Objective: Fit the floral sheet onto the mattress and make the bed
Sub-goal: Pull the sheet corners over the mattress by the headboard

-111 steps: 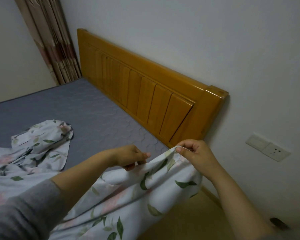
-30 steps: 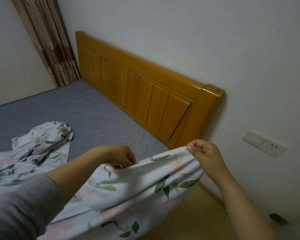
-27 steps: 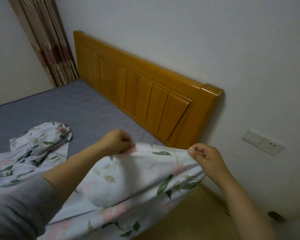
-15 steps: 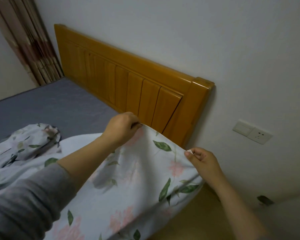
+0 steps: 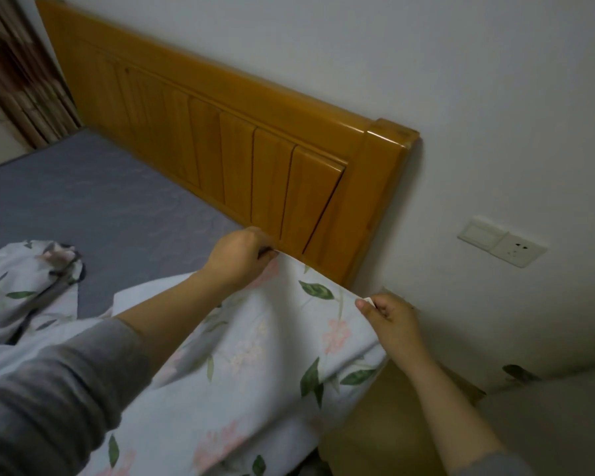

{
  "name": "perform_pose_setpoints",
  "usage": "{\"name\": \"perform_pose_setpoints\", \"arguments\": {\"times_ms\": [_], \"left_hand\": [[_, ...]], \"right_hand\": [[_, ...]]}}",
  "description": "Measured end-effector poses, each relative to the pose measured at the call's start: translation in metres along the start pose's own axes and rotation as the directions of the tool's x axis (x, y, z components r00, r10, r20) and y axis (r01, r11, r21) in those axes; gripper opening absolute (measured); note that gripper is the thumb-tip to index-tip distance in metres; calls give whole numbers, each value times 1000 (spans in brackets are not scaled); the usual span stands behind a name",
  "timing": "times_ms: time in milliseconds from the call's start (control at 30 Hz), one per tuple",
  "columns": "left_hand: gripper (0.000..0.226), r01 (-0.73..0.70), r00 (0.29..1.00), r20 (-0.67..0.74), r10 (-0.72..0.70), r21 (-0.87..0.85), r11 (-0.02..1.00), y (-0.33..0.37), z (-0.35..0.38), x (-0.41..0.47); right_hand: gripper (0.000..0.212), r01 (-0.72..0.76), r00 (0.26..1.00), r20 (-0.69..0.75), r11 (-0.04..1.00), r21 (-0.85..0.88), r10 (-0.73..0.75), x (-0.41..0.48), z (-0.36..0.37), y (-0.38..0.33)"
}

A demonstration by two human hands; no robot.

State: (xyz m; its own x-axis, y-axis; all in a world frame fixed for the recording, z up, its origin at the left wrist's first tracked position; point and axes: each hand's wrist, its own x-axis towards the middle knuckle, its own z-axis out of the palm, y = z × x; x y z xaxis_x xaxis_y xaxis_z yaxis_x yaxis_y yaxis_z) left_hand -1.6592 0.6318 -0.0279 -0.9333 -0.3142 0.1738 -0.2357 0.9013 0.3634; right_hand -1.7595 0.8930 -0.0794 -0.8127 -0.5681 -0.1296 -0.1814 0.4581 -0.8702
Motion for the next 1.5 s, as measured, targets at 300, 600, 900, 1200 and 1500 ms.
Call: {"name": "perform_pose_setpoints", "arguments": {"times_ms": [300,600,900,1200,1500], "left_hand": [[20,163,969,187,-161,9,987,-23,106,106],[22,223,925,310,-219,24,975,-44,208,156],[19,244,890,386,-242,44,969,-82,295,187],[14,289,882,388,-268,3,957,-129,397,208],[18,376,859,402,-316,-76,924,-166,473,223]], "right_hand": [[10,-181,967,181,983,-16,181,114,-10,76],[34,-337,916,220,941,-25,334,182,13,163],[42,-421,893,229,899,118,388,214,56,219],[54,-503,859,182,853,137,478,272,102,303],[51,-528,848,-42,849,36,529,317,142,374]]}}
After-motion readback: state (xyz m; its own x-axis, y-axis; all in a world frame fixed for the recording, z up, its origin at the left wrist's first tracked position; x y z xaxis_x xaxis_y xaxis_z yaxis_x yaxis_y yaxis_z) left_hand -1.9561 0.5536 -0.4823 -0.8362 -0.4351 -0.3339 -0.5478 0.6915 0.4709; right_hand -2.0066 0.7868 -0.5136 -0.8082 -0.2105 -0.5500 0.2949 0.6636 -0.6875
